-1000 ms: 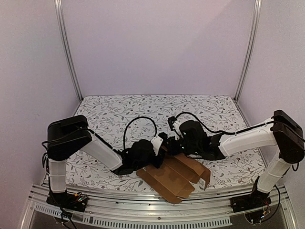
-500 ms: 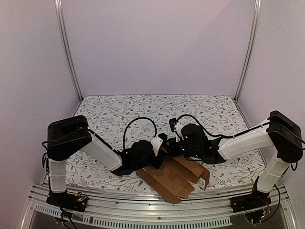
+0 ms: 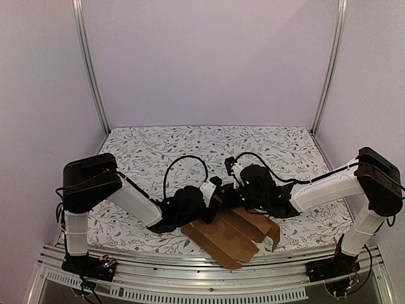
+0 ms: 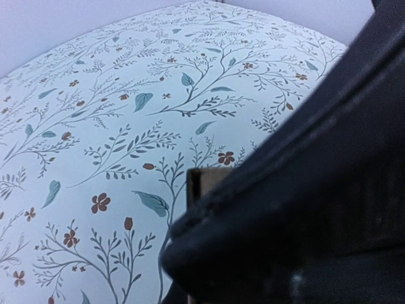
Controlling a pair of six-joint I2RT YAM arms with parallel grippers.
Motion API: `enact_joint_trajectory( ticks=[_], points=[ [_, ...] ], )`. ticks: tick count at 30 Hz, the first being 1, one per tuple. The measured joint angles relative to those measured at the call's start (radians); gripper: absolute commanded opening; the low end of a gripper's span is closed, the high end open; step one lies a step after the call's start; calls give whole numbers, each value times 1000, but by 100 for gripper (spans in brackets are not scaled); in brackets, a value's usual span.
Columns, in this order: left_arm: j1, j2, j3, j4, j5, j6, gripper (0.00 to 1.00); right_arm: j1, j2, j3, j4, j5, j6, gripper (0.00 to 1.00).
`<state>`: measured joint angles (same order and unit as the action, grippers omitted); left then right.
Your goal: Fold the paper box
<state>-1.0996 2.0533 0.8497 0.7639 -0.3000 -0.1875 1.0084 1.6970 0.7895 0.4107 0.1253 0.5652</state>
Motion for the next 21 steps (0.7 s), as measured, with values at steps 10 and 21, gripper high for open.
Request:
enact_joint_trajectory(
  ticks=[10, 21],
  points=[
    [-5, -13, -3, -19, -36, 0, 0, 6, -95, -33, -106, 18, 1, 14],
    [-6, -100, -29, -130, -212, -90, 0, 8, -358, -82, -345, 53, -28, 22]
  ],
)
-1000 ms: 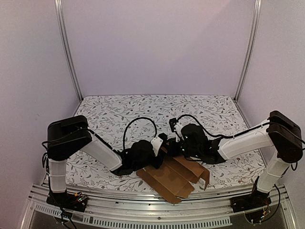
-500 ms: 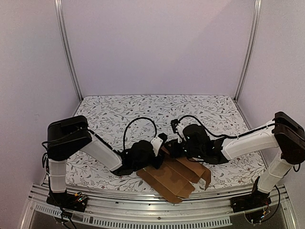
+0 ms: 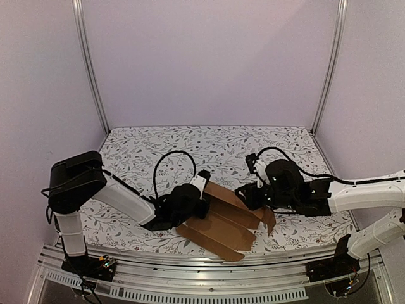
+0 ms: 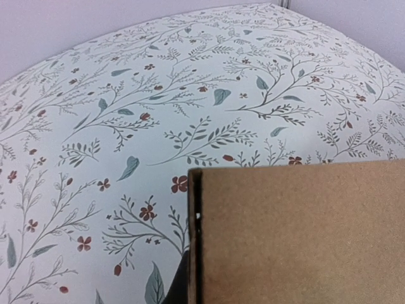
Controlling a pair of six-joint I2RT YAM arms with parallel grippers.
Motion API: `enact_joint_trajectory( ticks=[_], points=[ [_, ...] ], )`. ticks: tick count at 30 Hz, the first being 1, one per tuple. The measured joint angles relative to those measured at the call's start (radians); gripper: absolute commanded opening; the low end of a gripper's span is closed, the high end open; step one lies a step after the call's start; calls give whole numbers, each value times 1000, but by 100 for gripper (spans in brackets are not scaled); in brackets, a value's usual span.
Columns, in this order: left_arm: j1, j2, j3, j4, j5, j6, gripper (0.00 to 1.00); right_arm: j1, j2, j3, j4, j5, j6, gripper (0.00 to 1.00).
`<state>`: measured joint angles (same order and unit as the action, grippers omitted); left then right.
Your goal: Fold the paper box
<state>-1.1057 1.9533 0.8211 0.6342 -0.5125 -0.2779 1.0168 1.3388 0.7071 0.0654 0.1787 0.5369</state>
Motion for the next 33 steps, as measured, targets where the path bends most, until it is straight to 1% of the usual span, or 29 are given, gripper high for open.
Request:
enact_joint_trajectory(
  ticks=[2, 6, 11, 17, 26, 33],
  points=[
    [0, -16, 0, -49, -26, -46, 0, 0, -53, -2, -49, 5, -3, 18],
    [0, -58, -1, -150, -63, -146, 0, 1, -137, -5, -140, 22, -10, 1],
    [0, -111, -1, -265, -98, -276, 0, 2, -191, -21, -229, 52, -17, 0],
    [-18, -119, 28, -441, -161, -393, 0, 2, -189, -28, -286, 92, -18, 0],
    [-52, -114, 75, -618, -236, -521, 0, -13, -90, -28, -288, 105, -18, 0],
    [-81, -113, 90, -678, -280, -560, 0, -24, -22, -23, -251, 105, -18, 0]
  ],
)
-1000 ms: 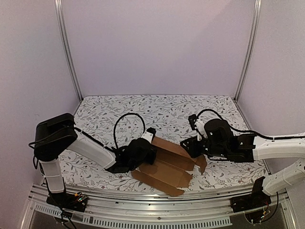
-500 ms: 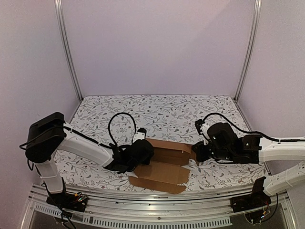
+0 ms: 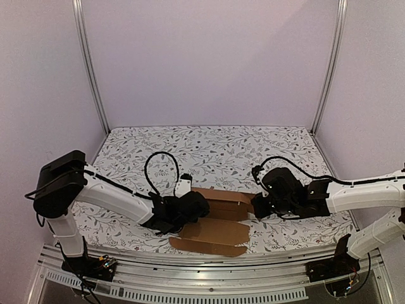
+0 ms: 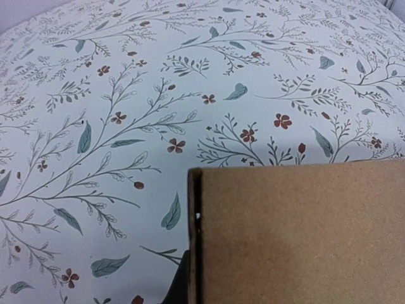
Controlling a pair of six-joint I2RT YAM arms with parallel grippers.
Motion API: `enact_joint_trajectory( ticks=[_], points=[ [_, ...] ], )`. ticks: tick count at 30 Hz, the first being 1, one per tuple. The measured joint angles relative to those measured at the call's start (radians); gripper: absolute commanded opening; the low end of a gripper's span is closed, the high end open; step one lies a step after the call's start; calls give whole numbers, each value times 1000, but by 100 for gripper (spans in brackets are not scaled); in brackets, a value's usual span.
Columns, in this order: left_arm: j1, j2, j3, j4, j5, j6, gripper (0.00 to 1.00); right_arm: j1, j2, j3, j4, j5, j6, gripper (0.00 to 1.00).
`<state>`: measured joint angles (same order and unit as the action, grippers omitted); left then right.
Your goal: Fold the paper box
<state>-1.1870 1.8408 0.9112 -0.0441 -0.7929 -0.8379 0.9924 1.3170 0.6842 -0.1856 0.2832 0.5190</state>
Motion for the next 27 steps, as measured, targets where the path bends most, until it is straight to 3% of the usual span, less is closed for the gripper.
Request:
enact_joint_trajectory(
  ticks=[15, 27],
  points=[
    [-17, 0, 19, -33, -7, -9, 0, -6, 138, 13, 151, -32, 19, 0],
    [-17, 1, 38, -69, 56, -45, 0, -7, 159, -64, 369, -55, 159, 0]
  ],
)
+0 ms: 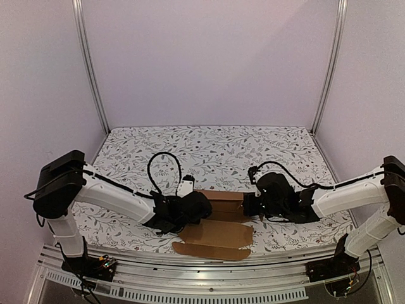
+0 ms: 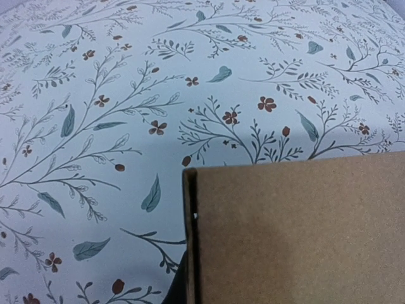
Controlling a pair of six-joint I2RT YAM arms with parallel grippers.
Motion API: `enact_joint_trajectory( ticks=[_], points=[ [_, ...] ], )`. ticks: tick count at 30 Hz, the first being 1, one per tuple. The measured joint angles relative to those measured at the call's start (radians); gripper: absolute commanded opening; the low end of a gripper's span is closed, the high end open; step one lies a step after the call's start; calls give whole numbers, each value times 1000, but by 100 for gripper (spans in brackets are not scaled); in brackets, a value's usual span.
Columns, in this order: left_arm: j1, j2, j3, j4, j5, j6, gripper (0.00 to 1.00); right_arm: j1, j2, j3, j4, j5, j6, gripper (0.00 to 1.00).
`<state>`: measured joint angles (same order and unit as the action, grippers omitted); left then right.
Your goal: Fold the paper box
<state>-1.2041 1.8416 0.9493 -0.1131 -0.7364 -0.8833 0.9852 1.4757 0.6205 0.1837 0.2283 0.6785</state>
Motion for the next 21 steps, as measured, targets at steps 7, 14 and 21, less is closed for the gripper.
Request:
enact_joint_trajectory(
  ticks=[7, 14, 21],
  points=[
    [3, -2, 2, 5, 55, -23, 0, 0, -19, -52, 113, -6, 66, 0],
    [24, -19, -2, 47, 122, -54, 0, 0, -88, -58, 132, -22, 80, 0],
    [48, -47, -13, 79, 169, -53, 0, 0, -209, -58, 43, -43, 47, 0]
  ],
)
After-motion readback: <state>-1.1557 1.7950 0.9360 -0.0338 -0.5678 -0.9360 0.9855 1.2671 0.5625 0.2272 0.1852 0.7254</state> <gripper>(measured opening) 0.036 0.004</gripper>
